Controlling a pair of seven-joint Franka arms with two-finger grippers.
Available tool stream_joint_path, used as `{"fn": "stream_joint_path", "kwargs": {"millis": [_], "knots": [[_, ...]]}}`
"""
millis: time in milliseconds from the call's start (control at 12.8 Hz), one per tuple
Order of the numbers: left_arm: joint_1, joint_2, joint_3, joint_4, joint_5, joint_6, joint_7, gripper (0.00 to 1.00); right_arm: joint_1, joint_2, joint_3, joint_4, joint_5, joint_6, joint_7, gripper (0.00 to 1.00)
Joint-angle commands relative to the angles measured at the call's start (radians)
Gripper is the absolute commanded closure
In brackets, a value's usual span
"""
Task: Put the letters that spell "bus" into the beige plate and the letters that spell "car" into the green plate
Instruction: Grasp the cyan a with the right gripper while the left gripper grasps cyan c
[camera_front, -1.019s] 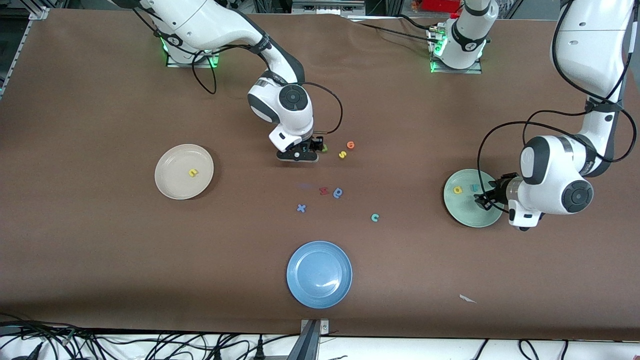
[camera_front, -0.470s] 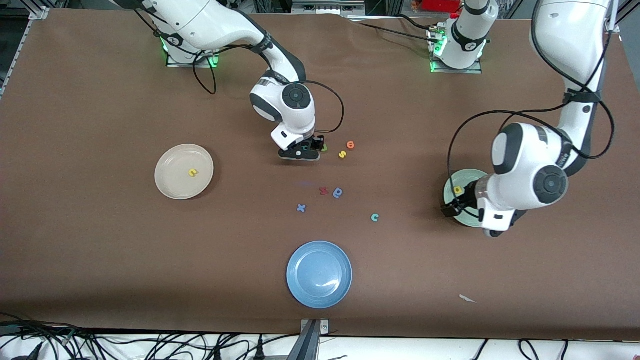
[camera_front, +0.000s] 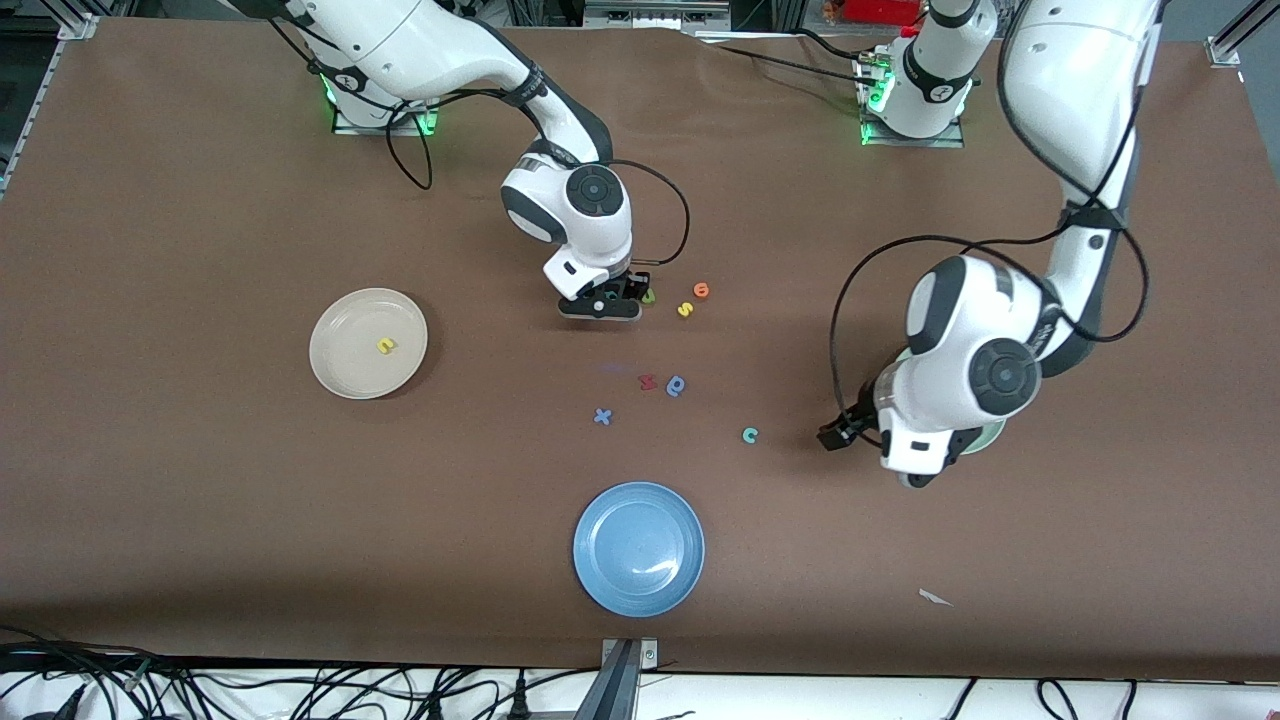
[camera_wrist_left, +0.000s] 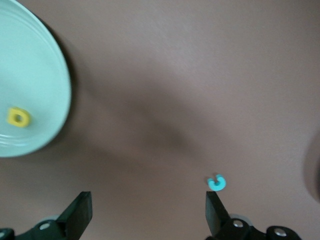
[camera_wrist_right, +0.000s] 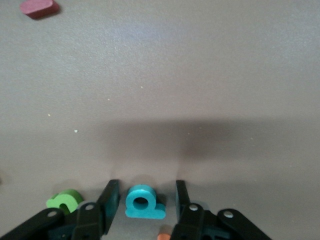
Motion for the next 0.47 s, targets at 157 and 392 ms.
{"fn": "stream_joint_path", "kwargs": {"millis": [157,392], "knots": [[-0.074,0.114,0.02,0.071,0.058,0.104,-0.156,0.0,0.006,0.017,-0.004,0.019,-0.032,-0.004,0.022,0.66],[-0.107,0.17,0.021,0.106,0.152,0.104,-0.31,0.0,0.006,0.017,-0.004,0.019,-0.034,-0.004,0.02,0.76]]}}
